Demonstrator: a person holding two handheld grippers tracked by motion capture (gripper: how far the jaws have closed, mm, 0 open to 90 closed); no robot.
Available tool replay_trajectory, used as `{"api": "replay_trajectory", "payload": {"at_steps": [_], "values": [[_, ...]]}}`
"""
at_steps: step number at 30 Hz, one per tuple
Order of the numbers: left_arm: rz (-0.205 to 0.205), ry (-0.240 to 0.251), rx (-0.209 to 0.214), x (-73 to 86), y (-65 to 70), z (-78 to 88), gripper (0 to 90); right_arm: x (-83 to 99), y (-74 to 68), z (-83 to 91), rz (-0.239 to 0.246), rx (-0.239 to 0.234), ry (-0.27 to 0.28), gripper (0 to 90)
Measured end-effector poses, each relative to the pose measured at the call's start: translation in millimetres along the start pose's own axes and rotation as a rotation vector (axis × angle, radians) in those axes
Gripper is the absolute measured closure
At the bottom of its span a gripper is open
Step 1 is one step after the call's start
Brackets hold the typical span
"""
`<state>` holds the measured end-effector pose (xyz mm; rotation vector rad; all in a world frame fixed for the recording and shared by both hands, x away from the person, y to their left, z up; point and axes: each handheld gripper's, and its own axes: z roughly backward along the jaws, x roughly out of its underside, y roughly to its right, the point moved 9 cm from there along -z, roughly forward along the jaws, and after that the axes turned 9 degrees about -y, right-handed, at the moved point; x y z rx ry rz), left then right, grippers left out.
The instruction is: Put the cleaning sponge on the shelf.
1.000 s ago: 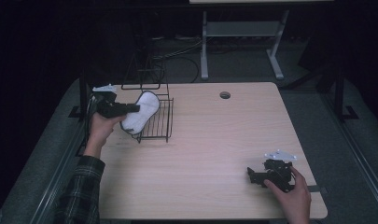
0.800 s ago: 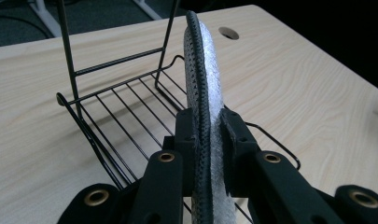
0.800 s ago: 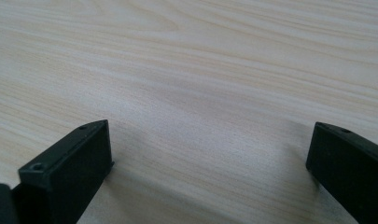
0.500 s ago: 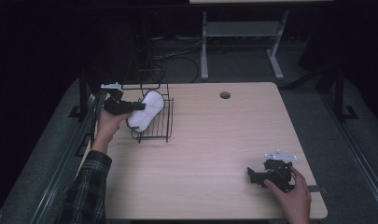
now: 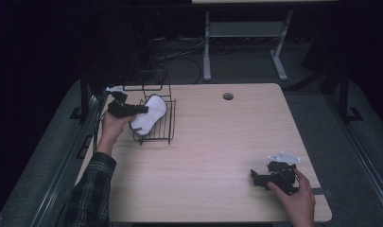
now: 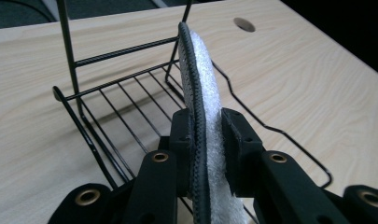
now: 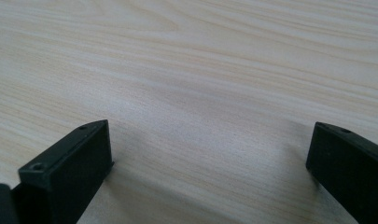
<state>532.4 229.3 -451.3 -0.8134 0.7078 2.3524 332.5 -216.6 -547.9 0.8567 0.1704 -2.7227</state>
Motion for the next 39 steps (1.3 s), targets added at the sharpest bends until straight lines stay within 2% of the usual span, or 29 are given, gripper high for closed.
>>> {"api": "replay_trajectory", "payload": {"at_steps": [5,14,18,25,33,37,39], "values": [[-0.003,-0.009,-0.035,1.0,-4.5,-3.3,70.2,0.0,0.0,0.0,0.000,0.000,0.000,0.0],[0.000,-0.027,-0.061,4.5,-10.6,-7.6,63.2,0.0,0.0,0.0,0.000,0.000,0.000,0.0],[-0.001,-0.032,-0.086,5.9,-13.9,-9.6,60.2,0.0,0.0,0.0,0.000,0.000,0.000,0.0],[0.001,-0.041,-0.097,7.8,-16.8,-11.2,57.9,0.0,0.0,0.0,0.000,0.000,0.000,0.0],[0.003,-0.036,-0.120,8.6,-20.3,-7.5,49.5,0.0,0.0,0.0,0.000,0.000,0.000,0.0],[-0.010,-0.037,-0.114,9.8,-17.5,-3.8,50.5,0.1,0.0,0.0,0.000,0.000,0.000,0.0],[-0.022,-0.022,-0.115,11.2,-14.5,-1.3,56.6,0.0,0.0,0.0,0.000,0.000,0.000,0.0]]}}
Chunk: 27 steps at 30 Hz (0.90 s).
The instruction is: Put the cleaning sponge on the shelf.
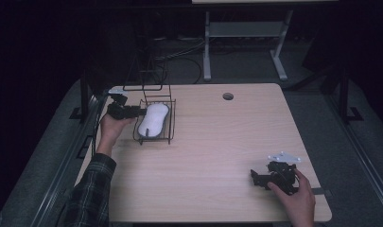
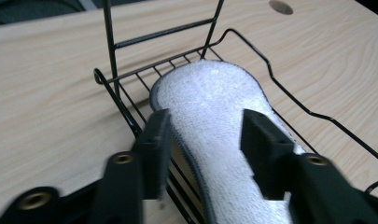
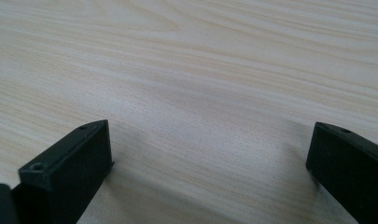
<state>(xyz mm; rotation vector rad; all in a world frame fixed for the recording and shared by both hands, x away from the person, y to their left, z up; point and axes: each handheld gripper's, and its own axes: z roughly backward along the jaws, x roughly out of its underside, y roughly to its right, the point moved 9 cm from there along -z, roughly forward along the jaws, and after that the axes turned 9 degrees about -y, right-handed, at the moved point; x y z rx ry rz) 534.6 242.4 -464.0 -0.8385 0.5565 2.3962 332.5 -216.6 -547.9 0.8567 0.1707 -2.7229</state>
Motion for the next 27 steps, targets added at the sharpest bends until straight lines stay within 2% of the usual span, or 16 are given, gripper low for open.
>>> {"api": "replay_trajectory", "payload": {"at_steps": [5,10,15,19,20,25,27], "values": [[-0.012,-0.025,0.039,9.5,7.3,1.4,70.1,0.0,0.0,0.0,0.001,0.000,0.000,0.0],[-0.032,-0.035,0.068,19.7,18.1,4.5,88.6,0.0,0.0,0.0,0.000,0.000,0.000,0.0],[-0.047,-0.038,0.081,27.6,28.7,6.2,89.8,0.0,0.0,0.0,0.000,0.000,0.000,0.0],[-0.070,-0.037,0.076,33.9,38.1,5.4,89.8,0.0,0.0,0.0,0.000,0.000,0.000,0.0],[-0.075,-0.049,0.070,35.9,40.0,4.6,89.8,0.0,0.0,0.0,0.000,0.000,0.000,0.0],[-0.092,-0.073,0.055,41.2,44.5,2.2,89.8,0.0,0.0,0.0,0.000,0.000,0.000,0.0],[-0.085,-0.069,0.066,41.8,45.7,1.0,89.8,0.0,0.0,0.0,0.000,0.000,0.000,0.0]]}}
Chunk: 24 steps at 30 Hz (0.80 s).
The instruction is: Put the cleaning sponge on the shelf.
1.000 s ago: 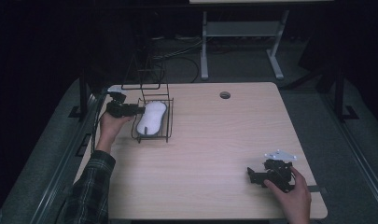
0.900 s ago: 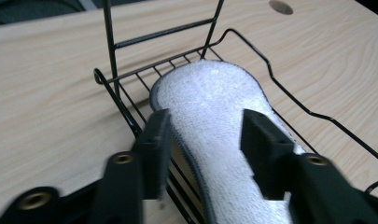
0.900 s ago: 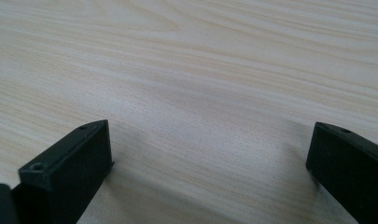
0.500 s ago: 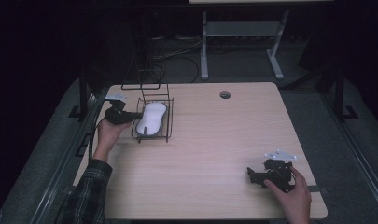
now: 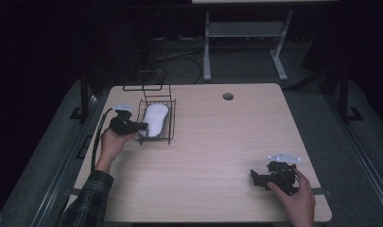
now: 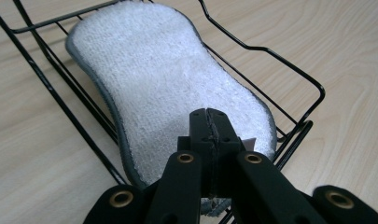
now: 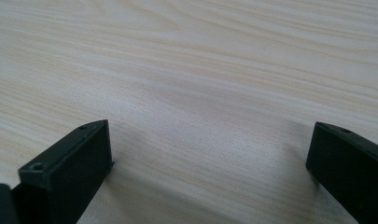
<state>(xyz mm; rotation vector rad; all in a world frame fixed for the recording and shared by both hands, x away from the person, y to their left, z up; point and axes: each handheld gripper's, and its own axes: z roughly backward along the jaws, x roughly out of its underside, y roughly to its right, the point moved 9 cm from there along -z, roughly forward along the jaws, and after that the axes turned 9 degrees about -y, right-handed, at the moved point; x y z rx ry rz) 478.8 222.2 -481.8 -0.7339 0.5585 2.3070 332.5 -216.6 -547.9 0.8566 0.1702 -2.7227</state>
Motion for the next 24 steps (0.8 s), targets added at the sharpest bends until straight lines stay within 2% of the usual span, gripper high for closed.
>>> {"api": "replay_trajectory", "payload": {"at_steps": [11,16,24], "values": [[-0.028,-0.009,0.011,-3.7,9.0,-4.8,89.8,0.0,0.0,0.0,0.000,0.000,0.000,0.0],[-0.026,0.014,0.025,-4.6,12.5,4.5,89.8,0.0,0.0,0.0,0.000,0.000,0.000,0.0],[-0.037,0.022,0.028,1.8,24.7,20.3,89.7,0.0,0.0,0.0,0.000,0.000,0.000,0.0]]}}
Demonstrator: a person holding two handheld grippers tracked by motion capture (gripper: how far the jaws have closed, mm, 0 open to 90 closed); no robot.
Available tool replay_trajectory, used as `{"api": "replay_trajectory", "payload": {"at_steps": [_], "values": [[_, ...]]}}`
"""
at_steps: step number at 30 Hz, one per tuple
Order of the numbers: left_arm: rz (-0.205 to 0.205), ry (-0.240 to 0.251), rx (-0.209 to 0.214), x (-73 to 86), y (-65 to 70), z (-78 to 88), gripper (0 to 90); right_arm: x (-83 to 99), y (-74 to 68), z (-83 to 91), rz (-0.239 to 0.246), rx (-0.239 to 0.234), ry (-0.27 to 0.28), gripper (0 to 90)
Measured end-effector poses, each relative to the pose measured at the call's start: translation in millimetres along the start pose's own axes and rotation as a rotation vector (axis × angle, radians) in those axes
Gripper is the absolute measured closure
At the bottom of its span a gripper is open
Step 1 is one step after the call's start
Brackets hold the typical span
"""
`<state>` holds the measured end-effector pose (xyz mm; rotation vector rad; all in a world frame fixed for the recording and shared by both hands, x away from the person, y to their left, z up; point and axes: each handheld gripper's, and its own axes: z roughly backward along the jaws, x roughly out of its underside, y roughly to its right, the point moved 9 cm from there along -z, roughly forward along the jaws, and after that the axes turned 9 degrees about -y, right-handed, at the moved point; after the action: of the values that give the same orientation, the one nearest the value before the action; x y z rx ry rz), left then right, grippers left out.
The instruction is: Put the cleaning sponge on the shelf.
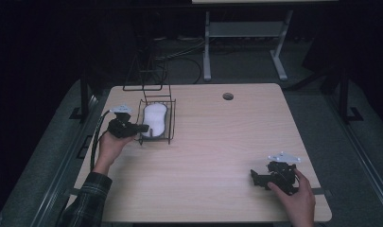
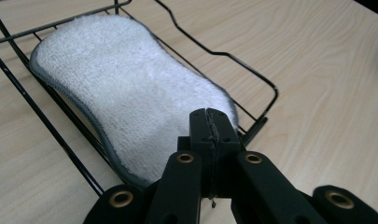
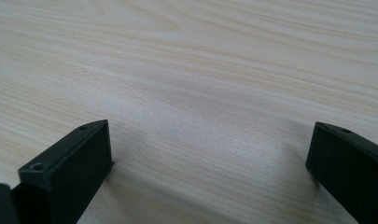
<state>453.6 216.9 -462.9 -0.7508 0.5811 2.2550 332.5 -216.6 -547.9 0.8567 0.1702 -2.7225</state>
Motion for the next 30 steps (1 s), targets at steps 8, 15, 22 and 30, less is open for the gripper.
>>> {"api": "replay_trajectory", "payload": {"at_steps": [8,15,22,30], "values": [[-0.018,0.010,0.007,6.1,21.2,10.0,78.3,0.0,0.0,0.0,0.000,0.000,0.000,0.0],[-0.048,-0.025,0.010,13.9,40.4,10.6,59.8,0.1,0.0,0.0,0.000,0.000,0.000,0.0],[-0.081,-0.027,-0.012,24.4,54.3,9.2,41.1,0.1,0.0,0.0,0.000,0.000,0.000,0.0],[-0.100,-0.021,-0.034,38.2,67.3,9.2,28.0,0.2,0.0,0.1,0.001,0.000,0.000,0.0]]}}
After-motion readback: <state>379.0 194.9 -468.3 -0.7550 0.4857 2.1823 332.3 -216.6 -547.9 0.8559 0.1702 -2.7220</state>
